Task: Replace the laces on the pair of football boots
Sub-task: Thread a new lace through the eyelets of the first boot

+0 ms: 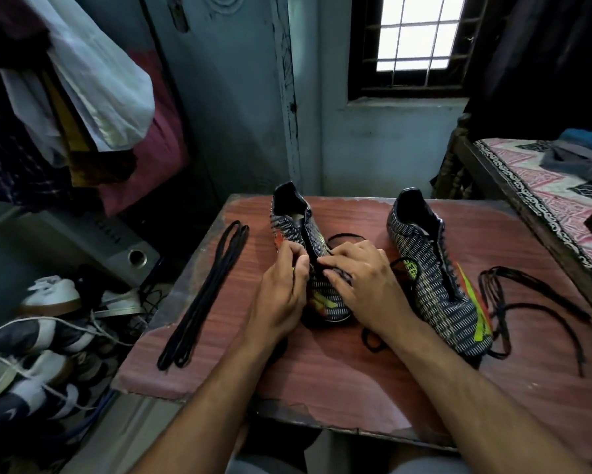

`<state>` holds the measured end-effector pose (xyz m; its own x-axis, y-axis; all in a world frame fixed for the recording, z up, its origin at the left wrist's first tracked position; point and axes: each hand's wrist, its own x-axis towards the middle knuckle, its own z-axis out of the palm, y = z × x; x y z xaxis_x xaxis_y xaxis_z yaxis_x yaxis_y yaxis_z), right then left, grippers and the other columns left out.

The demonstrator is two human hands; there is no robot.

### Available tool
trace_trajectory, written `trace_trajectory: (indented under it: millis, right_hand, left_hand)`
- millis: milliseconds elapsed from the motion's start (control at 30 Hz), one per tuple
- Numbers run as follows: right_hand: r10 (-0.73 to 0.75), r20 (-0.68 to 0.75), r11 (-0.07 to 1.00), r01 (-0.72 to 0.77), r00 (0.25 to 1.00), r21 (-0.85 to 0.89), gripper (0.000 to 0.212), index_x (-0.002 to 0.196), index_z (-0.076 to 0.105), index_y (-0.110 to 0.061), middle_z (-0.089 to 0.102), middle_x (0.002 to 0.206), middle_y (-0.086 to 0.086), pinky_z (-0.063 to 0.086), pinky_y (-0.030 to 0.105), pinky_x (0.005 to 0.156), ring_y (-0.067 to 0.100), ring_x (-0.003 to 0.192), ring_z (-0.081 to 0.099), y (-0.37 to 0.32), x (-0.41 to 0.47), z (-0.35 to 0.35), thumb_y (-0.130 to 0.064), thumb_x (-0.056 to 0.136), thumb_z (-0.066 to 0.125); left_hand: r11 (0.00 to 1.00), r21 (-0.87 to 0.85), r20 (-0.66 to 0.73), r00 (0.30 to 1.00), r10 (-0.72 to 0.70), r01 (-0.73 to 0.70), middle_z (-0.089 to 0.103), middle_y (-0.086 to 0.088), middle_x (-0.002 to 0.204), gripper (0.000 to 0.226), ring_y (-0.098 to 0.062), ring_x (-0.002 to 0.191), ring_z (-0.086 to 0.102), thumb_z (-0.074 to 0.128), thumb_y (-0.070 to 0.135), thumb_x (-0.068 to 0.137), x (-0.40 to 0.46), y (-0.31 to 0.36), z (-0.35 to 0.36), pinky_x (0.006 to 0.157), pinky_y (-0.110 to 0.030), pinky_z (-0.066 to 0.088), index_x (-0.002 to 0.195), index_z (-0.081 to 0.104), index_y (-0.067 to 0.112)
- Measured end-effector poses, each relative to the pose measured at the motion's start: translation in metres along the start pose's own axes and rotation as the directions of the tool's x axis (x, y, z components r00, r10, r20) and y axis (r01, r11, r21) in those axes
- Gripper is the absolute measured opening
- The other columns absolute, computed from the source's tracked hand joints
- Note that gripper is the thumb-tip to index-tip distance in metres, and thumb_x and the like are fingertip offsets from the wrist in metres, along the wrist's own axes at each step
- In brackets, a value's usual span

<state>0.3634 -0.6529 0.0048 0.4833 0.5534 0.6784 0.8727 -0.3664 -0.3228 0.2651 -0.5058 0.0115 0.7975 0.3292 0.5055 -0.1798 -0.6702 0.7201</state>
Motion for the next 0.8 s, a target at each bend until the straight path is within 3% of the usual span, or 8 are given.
trace_trajectory:
  millis: [67, 267, 467, 567, 700, 800]
  right_hand:
    - [0.01, 0.004, 1.0, -0.01, 1.0, 0.022, 0.028, 0.104, 0.077, -0.024, 0.067, 0.104, -0.01, 0.042, 0.036, 0.084, 0.017, 0.096, 0.056, 0.001, 0.001, 0.0, -0.039, 0.094, 0.055]
    - [0.011, -0.031, 0.985, -0.006, 0.999, 0.17, 0.009, 0.088, 0.07, -0.018, 0.062, 0.095, -0.01, 0.049, 0.046, 0.085, 0.019, 0.092, 0.06, -0.01, 0.005, 0.0, -0.025, 0.088, 0.067]
    - [0.11, -0.027, 0.944, -0.096, 0.994, 0.314, 0.008, 0.085, 0.067, -0.013, 0.064, 0.09, -0.006, 0.052, 0.035, 0.084, 0.012, 0.089, 0.062, -0.016, 0.007, -0.007, -0.02, 0.084, 0.064]
    - [0.126, 0.004, 0.946, -0.122, 0.992, 0.301, 0.012, 0.087, 0.073, -0.015, 0.068, 0.092, -0.007, 0.053, 0.033, 0.086, 0.01, 0.092, 0.064, -0.012, 0.005, -0.007, -0.026, 0.085, 0.067]
    - [0.086, 0.065, 0.97, -0.098, 0.994, 0.225, 0.024, 0.099, 0.078, -0.017, 0.068, 0.101, -0.007, 0.049, 0.028, 0.094, 0.014, 0.101, 0.062, -0.014, 0.003, -0.004, -0.034, 0.084, 0.07]
    - [0.018, 0.074, 0.984, -0.031, 0.997, 0.174, 0.027, 0.103, 0.078, -0.016, 0.067, 0.104, -0.005, 0.048, 0.028, 0.095, 0.019, 0.102, 0.06, -0.015, 0.002, -0.003, -0.035, 0.086, 0.069]
  left_hand:
    - [1.0, -0.031, 0.048, 0.999, 0.003, -0.002, 0.056, 0.005, 0.078, 0.01, -0.01, 0.059, 0.055, 0.038, 0.032, 0.108, 0.001, -0.002, -0.001, 0.062, -0.043, 0.05, 0.105, 0.045, 0.026]
    - [0.999, -0.044, 0.094, 0.995, -0.023, 0.027, 0.06, 0.011, 0.079, 0.009, -0.003, 0.057, 0.056, 0.048, 0.017, 0.108, 0.006, -0.011, -0.002, 0.062, -0.022, 0.046, 0.111, 0.055, 0.022]
    - [0.992, -0.116, 0.088, 0.995, -0.041, 0.051, 0.061, -0.006, 0.08, 0.009, -0.015, 0.057, 0.058, 0.045, 0.015, 0.108, 0.008, -0.008, -0.005, 0.059, -0.024, 0.048, 0.103, 0.051, 0.019]
    - [0.987, -0.144, 0.093, 0.994, -0.059, 0.072, 0.064, -0.01, 0.081, 0.008, -0.011, 0.055, 0.058, 0.048, 0.012, 0.108, 0.007, -0.006, -0.004, 0.057, -0.023, 0.049, 0.102, 0.052, 0.016]
    - [0.991, -0.111, 0.063, 0.996, -0.062, 0.069, 0.064, 0.001, 0.082, 0.008, -0.006, 0.06, 0.058, 0.05, 0.011, 0.106, 0.006, -0.007, -0.005, 0.061, -0.025, 0.049, 0.103, 0.054, 0.017]
    - [0.985, -0.145, 0.054, 0.995, -0.089, 0.096, 0.063, -0.001, 0.076, 0.01, -0.011, 0.057, 0.059, 0.047, 0.009, 0.106, 0.006, -0.008, -0.005, 0.058, -0.026, 0.051, 0.106, 0.054, 0.018]
